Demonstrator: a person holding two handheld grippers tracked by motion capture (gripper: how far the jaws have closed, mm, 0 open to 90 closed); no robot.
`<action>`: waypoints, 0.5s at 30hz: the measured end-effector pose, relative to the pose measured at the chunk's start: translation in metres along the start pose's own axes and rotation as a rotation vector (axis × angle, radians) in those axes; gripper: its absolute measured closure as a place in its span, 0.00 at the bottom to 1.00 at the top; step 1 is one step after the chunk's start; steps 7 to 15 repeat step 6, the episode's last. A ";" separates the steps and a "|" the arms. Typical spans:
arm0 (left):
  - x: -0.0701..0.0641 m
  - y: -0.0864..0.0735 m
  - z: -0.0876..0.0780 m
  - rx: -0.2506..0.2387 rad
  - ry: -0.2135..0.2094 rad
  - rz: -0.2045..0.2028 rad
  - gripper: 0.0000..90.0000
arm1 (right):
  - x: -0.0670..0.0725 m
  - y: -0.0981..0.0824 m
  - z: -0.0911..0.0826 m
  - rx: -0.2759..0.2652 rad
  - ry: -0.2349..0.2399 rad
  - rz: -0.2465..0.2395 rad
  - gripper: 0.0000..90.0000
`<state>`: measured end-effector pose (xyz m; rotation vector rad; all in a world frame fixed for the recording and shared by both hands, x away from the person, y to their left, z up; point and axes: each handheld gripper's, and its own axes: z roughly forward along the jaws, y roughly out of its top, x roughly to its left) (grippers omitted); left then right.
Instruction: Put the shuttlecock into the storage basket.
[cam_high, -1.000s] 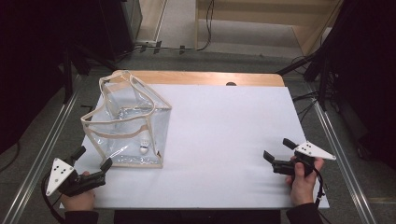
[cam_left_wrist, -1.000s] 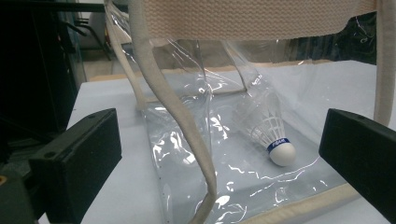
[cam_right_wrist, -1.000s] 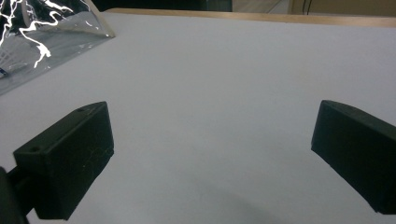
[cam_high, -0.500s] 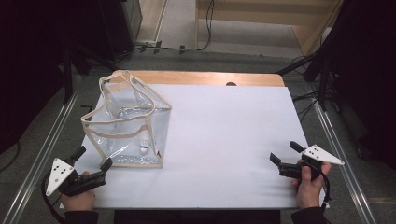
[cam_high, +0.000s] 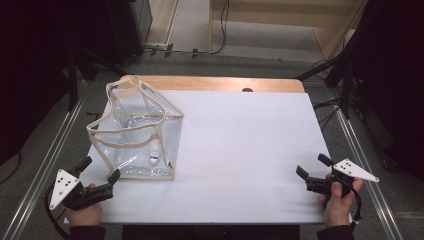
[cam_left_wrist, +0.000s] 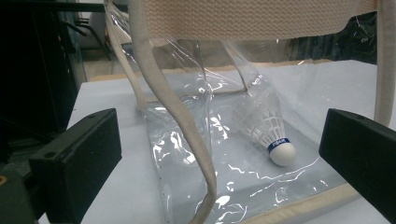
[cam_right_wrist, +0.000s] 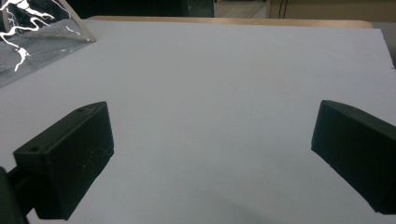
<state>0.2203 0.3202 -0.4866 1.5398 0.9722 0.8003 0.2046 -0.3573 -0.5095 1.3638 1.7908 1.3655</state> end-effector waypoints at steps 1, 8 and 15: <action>0.000 0.000 0.000 0.000 0.000 0.001 0.00 | 0.000 0.000 -0.001 -0.001 -0.001 -0.005 0.00; 0.000 0.000 0.000 0.000 0.002 0.000 0.00 | -0.002 -0.001 -0.001 -0.006 -0.001 0.006 0.00; 0.000 0.000 0.000 0.000 0.002 0.000 0.00 | -0.002 -0.001 -0.001 -0.006 -0.001 0.006 0.00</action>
